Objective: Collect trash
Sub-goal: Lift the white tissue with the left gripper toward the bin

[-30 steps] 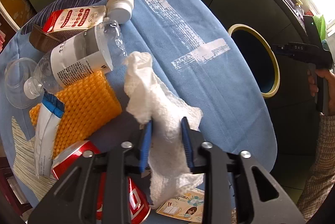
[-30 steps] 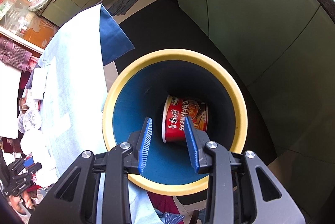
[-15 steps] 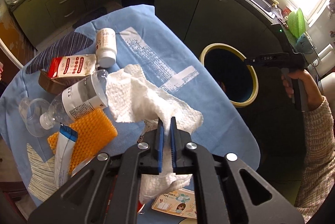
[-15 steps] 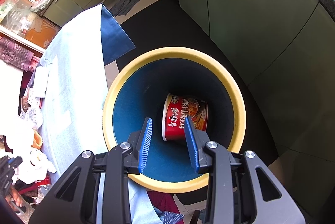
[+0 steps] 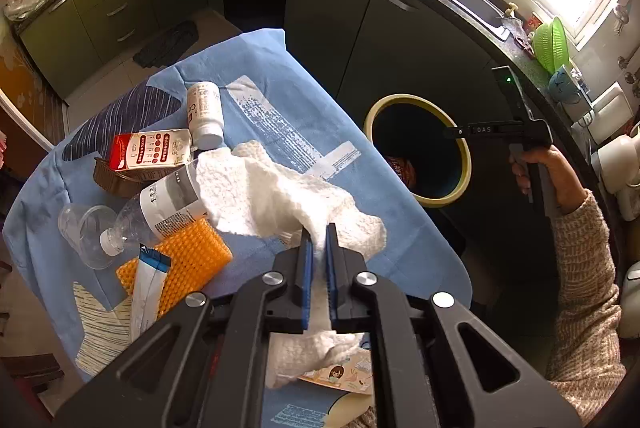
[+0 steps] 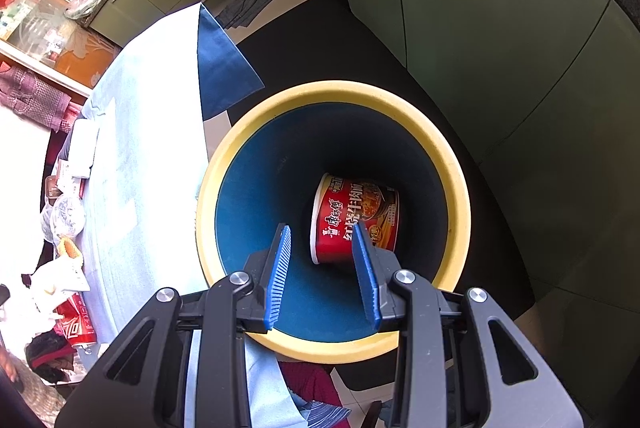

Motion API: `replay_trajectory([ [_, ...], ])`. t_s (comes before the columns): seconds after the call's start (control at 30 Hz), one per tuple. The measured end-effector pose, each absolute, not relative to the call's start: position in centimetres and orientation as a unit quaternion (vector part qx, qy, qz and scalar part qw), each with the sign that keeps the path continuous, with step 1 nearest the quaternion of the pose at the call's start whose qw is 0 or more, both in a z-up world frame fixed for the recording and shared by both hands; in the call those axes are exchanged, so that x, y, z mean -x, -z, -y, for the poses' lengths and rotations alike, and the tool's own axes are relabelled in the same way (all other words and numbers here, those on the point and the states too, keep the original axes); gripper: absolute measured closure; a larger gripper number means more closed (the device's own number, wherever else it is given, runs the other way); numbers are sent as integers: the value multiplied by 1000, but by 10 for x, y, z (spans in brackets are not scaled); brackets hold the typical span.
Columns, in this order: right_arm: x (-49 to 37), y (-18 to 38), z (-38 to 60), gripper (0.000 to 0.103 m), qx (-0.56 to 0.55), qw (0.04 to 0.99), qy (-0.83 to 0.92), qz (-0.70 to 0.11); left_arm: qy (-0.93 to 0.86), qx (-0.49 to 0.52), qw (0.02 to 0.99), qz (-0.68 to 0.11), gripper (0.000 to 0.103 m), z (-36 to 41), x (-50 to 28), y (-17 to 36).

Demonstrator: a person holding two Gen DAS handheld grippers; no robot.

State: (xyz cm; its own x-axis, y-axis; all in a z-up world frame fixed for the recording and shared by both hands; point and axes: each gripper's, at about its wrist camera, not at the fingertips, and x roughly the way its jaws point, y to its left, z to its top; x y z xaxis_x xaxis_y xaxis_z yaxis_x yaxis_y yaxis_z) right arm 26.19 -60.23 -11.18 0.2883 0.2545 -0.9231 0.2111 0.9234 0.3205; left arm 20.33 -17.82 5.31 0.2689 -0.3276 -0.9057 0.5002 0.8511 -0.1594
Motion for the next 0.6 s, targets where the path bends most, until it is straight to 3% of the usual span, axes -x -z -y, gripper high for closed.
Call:
replay_trajectory([
  [0.43, -264, 110, 590, 70, -189, 780, -26, -596, 262, -131, 768, -570, 92, 179, -189, -34],
  [0.5, -265, 108, 590, 70, -187, 781, -27, -595, 261, -135, 759, -581, 72, 181, -186, -23],
  [0.53, -265, 107, 590, 70, -187, 781, -27, -595, 251, -138, 760, -584, 42, 181, -186, -17],
  [0.57, -265, 107, 590, 70, -187, 781, -26, -595, 241, -151, 762, -581, 32, 183, -185, -12],
  [0.6, -265, 107, 590, 70, -188, 781, -26, -595, 234, -161, 764, -579, 32, 183, -185, -7],
])
